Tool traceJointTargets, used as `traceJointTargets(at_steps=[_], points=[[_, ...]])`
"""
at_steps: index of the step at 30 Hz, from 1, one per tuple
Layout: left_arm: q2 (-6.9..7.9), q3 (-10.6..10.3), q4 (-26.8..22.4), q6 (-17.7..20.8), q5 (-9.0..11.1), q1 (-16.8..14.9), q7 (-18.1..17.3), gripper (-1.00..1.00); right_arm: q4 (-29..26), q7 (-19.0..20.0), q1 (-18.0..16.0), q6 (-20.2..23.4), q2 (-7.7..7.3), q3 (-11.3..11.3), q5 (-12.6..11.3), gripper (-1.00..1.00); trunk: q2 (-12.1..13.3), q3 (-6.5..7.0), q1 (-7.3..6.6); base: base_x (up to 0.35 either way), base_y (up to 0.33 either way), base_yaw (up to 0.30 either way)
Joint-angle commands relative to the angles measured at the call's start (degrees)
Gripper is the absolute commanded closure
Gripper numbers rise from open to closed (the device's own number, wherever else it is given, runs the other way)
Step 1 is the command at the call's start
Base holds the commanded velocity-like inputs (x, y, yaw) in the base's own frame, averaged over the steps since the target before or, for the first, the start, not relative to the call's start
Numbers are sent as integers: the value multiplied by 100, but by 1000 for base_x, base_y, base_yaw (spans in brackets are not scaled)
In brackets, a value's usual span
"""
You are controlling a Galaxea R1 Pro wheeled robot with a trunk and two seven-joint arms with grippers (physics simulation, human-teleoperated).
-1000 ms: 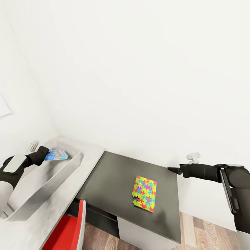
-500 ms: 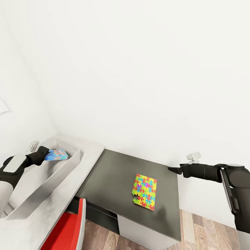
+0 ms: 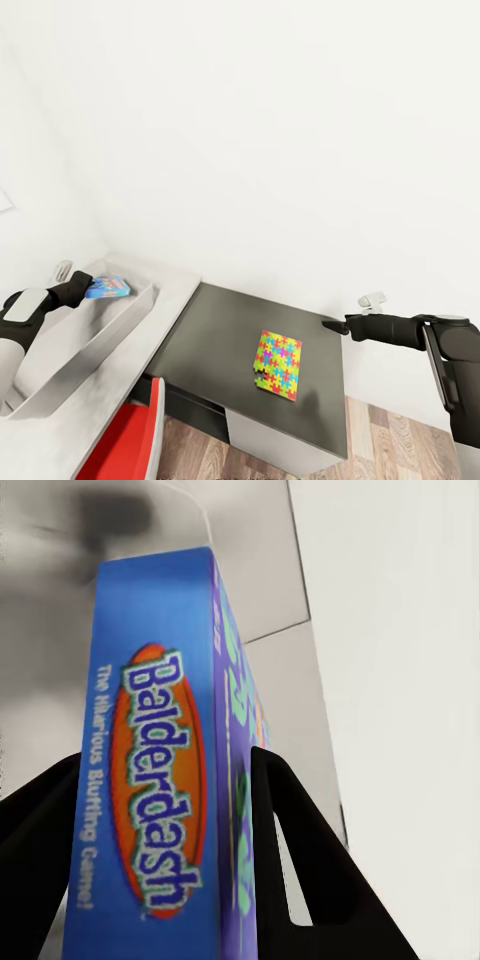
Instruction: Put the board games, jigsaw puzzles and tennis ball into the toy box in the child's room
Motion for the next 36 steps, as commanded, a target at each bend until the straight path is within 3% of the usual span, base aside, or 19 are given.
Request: traceJointTargets(at_steps=[1,18,36], points=[[-1,18,-11,30,63,-5,52,100,-6,59,-7,34,-1,-4,54,-100,-12,-21,3,0,0,0],[1,10,-14,26,70,-7,49,100,-6,55,-6,34,5,18,54,-100,-12,-76,3,0,0,0],[11,1,-15,-9,56,1,52,100,-6,103,-19,34,-8,-7,53,-100,-12,-230,3,0,0,0]])
